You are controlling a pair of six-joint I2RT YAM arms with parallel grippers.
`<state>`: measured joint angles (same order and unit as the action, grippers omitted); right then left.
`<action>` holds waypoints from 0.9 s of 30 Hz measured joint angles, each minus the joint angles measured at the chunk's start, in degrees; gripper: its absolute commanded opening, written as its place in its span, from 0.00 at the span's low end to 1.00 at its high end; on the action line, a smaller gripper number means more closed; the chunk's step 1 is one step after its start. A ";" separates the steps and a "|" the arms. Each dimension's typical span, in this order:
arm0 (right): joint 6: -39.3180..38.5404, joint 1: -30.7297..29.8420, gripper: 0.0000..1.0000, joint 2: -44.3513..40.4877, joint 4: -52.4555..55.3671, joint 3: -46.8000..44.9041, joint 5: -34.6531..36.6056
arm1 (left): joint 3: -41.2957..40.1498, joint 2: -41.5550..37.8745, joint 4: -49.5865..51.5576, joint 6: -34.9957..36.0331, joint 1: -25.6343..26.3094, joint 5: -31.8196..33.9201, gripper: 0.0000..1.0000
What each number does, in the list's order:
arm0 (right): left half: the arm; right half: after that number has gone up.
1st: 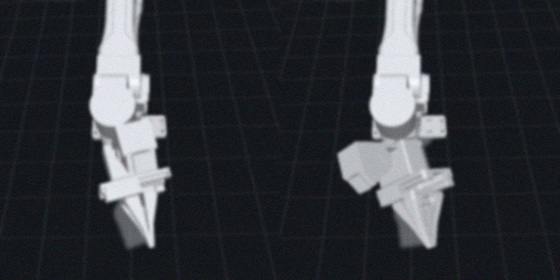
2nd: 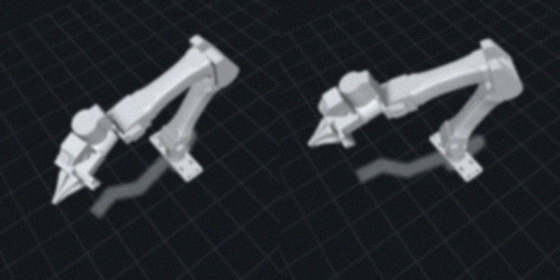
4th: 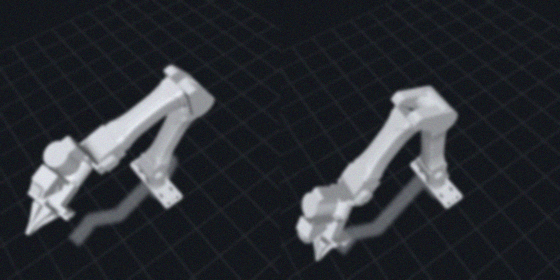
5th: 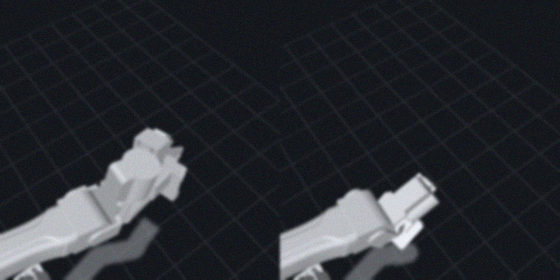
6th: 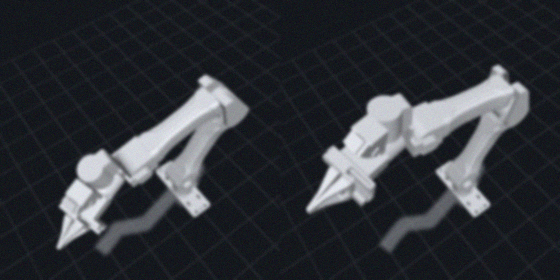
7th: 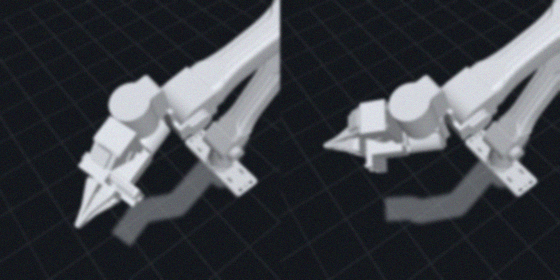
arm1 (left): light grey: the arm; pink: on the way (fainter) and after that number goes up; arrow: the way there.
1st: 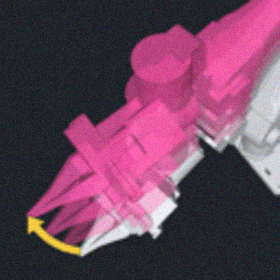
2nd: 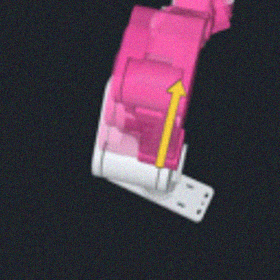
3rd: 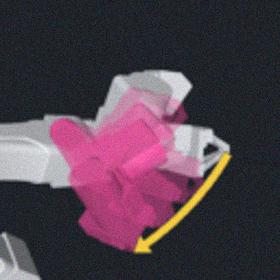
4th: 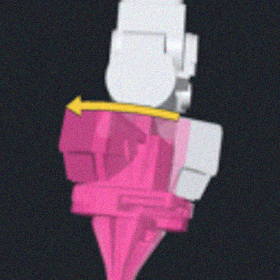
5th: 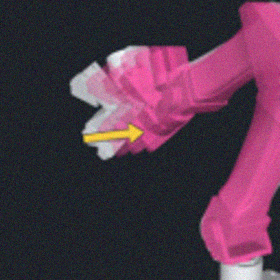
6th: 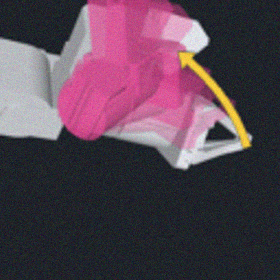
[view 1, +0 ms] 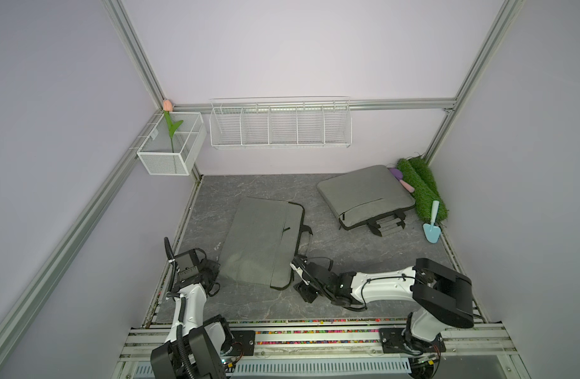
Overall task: Put the mouse into the laptop bag
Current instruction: Zip the zipper on the zippered laptop bag.
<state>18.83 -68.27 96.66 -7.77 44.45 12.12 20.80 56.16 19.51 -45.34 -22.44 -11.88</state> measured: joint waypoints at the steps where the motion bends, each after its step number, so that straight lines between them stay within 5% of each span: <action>1: 0.11 -0.02 0.58 1.16 0.09 0.81 0.31 | 0.00 0.00 0.02 0.02 0.00 0.00 0.00; 8: 1.31 -0.02 0.51 6.95 0.70 5.84 2.99 | 0.00 -1.40 0.48 0.07 0.00 -0.22 0.00; 17: 4.24 0.20 0.08 8.70 2.93 8.24 7.34 | 0.07 -1.64 0.72 0.04 0.00 -0.42 0.00; 27: 3.17 -2.32 0.07 2.99 1.55 2.86 5.75 | 0.07 -2.29 1.03 -0.11 0.00 -0.68 0.00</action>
<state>22.00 -70.59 99.66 -6.22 47.31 17.87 20.86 53.87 20.53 -45.45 -22.44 -12.56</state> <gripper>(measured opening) 0.068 0.065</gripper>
